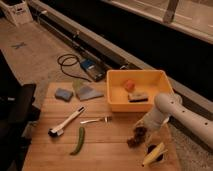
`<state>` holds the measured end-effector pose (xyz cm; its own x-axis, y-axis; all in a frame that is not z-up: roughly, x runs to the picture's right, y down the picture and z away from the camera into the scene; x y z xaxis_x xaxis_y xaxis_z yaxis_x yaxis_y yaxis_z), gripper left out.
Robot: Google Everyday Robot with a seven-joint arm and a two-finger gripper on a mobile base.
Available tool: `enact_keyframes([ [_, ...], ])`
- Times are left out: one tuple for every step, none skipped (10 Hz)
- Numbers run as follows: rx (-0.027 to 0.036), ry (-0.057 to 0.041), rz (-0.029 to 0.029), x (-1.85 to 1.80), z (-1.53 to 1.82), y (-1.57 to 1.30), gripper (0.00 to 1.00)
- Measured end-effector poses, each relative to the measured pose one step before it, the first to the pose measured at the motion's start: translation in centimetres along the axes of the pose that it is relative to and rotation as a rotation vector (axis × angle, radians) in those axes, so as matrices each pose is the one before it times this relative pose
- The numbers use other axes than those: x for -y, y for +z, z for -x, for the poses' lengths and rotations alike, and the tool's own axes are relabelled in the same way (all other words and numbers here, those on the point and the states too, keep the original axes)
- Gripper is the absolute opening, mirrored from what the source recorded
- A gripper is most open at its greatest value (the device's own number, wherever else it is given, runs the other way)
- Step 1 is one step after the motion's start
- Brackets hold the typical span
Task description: Place grapes in paper cup
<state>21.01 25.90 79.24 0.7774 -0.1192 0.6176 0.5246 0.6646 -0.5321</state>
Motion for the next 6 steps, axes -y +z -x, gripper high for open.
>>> enact_keyframes([
  [-0.00624, -0.00949, -0.00320, -0.210, 0.231, -0.152, 0.46],
  [-0.00397, -0.00359, 0.00116, -0.239, 0.139, -0.080, 0.38],
  [-0.00231, -0.00059, -0.00341, -0.230, 0.085, 0.000, 0.27],
  [0.00015, 0.00360, -0.00494, -0.237, -0.028, 0.021, 0.18],
  [0.00042, 0.00213, -0.00391, -0.149, 0.051, 0.060, 0.08],
  [-0.00323, 0.00578, -0.00455, -0.169, 0.023, -0.040, 0.01],
])
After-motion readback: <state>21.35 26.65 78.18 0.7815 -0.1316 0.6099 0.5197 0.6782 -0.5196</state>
